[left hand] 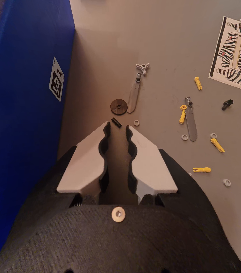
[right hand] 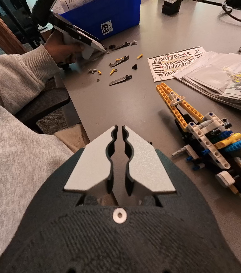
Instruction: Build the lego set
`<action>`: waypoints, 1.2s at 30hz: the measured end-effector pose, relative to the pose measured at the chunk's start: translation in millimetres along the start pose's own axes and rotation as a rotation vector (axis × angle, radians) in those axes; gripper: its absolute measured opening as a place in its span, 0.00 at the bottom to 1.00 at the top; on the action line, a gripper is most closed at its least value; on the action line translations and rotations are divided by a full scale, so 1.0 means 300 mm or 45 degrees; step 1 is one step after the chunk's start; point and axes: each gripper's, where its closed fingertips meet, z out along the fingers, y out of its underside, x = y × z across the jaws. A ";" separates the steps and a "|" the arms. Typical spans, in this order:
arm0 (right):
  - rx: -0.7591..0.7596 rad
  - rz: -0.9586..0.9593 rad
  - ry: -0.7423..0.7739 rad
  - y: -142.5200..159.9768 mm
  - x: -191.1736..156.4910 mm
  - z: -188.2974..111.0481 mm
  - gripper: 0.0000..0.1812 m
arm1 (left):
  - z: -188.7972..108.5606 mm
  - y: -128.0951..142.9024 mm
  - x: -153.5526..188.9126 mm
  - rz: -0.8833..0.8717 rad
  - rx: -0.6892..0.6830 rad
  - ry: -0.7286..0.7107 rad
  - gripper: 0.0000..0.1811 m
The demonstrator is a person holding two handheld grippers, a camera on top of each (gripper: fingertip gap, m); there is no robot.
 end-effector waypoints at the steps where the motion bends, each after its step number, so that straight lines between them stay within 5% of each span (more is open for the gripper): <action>1: 0.001 0.001 0.001 -0.001 0.000 0.000 0.03 | 0.001 0.001 -0.001 -0.006 -0.003 0.002 0.12; 12: 0.004 0.001 0.003 -0.001 0.000 -0.003 0.03 | 0.013 0.000 0.009 0.024 -0.019 -0.005 0.01; 22: 0.013 0.010 0.007 0.001 0.003 -0.007 0.03 | 0.010 -0.039 0.017 -0.228 0.066 0.079 0.15; 36: 0.025 0.020 0.007 0.000 0.007 -0.008 0.03 | 0.018 -0.004 -0.025 -0.204 -0.011 -0.042 0.02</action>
